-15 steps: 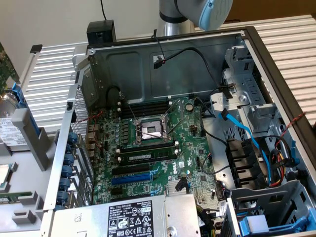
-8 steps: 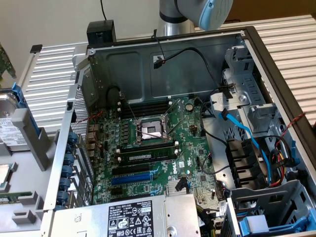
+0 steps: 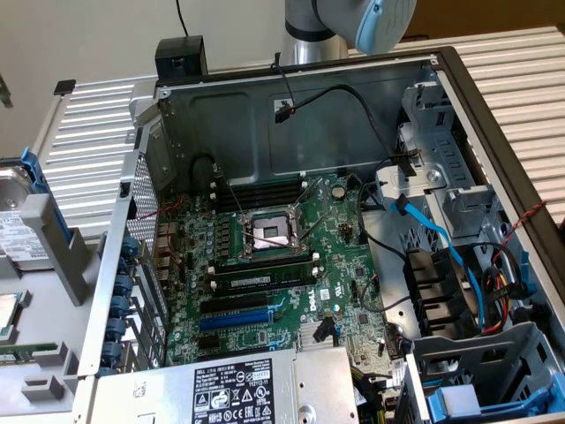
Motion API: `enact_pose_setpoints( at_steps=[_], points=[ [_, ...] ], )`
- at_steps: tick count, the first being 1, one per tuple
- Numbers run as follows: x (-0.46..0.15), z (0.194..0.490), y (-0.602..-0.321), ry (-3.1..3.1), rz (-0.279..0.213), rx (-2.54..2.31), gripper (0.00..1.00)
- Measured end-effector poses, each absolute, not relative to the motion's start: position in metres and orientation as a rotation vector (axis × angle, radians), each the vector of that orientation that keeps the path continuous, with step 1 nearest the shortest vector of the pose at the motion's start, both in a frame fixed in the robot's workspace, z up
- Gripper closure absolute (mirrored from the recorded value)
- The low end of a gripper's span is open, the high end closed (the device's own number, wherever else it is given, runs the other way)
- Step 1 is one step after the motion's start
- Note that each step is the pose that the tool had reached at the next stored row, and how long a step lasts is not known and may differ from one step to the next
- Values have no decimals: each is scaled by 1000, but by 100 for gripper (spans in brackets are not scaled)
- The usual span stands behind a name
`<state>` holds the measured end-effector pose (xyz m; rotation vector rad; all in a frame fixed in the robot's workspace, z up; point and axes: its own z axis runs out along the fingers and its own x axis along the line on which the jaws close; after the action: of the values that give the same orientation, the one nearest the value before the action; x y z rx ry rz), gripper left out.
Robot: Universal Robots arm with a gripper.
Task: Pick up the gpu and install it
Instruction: 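Reach for the gpu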
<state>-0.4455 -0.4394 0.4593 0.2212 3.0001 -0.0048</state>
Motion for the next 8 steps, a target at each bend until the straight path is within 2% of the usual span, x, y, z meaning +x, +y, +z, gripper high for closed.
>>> enact_pose_setpoints(
  at_steps=[8],
  points=[
    [-446, 490, -441, 3003, -3, 198, 73]
  ],
)
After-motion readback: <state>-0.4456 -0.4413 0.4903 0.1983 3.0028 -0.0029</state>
